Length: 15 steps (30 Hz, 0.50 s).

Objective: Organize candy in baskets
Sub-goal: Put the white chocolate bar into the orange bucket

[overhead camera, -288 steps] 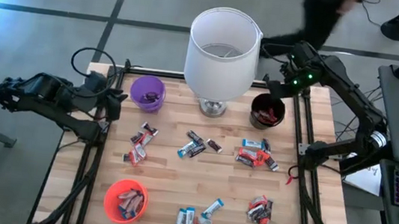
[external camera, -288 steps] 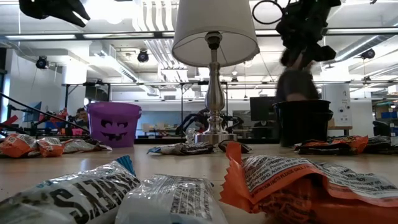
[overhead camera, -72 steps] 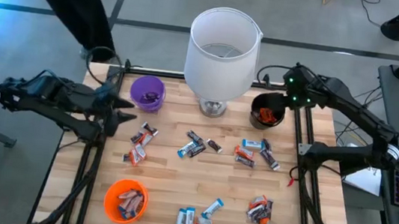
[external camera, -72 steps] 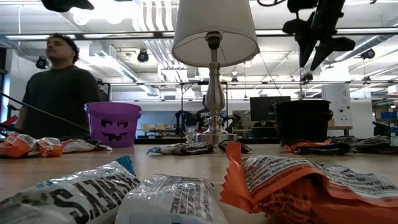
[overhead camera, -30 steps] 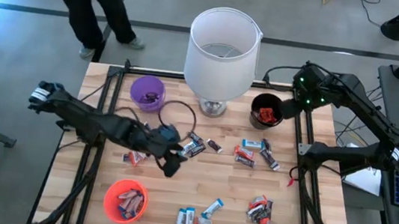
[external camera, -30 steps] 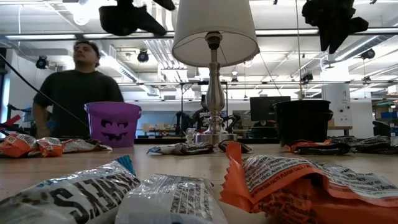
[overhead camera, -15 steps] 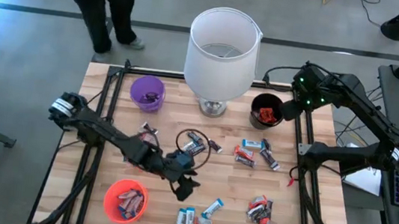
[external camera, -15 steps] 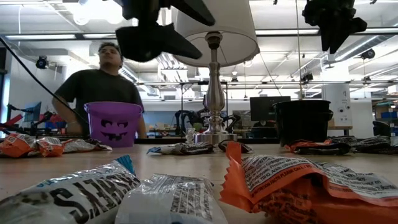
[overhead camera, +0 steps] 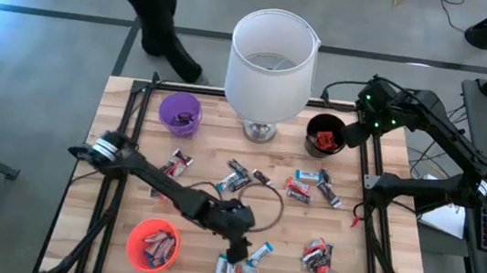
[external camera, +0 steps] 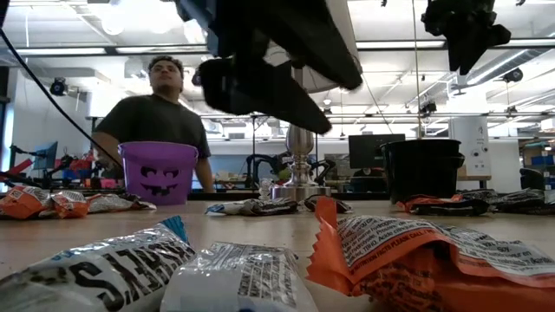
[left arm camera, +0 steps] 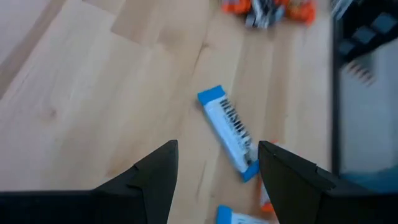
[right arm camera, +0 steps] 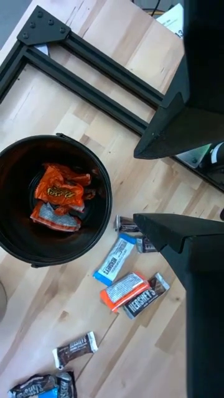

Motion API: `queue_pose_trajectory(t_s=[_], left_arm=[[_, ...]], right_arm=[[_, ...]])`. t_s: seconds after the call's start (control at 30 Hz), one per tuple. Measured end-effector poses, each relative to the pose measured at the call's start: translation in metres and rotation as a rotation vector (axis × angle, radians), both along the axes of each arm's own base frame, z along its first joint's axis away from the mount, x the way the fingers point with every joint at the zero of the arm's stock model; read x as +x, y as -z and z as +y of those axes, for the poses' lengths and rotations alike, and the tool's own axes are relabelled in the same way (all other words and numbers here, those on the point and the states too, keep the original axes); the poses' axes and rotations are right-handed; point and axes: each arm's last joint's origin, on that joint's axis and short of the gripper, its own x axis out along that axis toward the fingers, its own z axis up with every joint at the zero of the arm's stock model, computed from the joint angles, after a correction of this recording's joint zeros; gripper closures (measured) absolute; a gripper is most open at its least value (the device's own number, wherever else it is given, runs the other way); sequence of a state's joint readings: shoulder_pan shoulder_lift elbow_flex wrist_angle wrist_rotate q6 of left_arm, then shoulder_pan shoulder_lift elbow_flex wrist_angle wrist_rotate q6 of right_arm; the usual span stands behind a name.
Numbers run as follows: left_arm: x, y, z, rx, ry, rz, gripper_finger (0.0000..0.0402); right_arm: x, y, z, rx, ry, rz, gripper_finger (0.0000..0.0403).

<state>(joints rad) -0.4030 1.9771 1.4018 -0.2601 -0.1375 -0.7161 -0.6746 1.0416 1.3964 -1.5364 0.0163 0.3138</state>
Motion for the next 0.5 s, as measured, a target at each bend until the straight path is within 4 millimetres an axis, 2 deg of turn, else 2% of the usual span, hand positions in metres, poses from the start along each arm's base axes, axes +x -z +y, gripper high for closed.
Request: queue_pose_trajectory(t_s=[0.1,0.23,0.5], left_arm=[[0.015,0.001,-0.006,0.076,0.045,0.082,0.0198],[0.029,0.012,-0.012,0.136,0.069,0.189,0.0200],[0.058,0.028,-0.029,0.029,0.148,0.202,0.0222]], right_arm=[[0.000,0.000,0.000,0.000,0.000,0.000,0.0259],[0.000,0.000,0.000,0.000,0.000,0.000,0.0259],[0.000,0.000,0.000,-0.005,-0.023,0.005,0.0259]])
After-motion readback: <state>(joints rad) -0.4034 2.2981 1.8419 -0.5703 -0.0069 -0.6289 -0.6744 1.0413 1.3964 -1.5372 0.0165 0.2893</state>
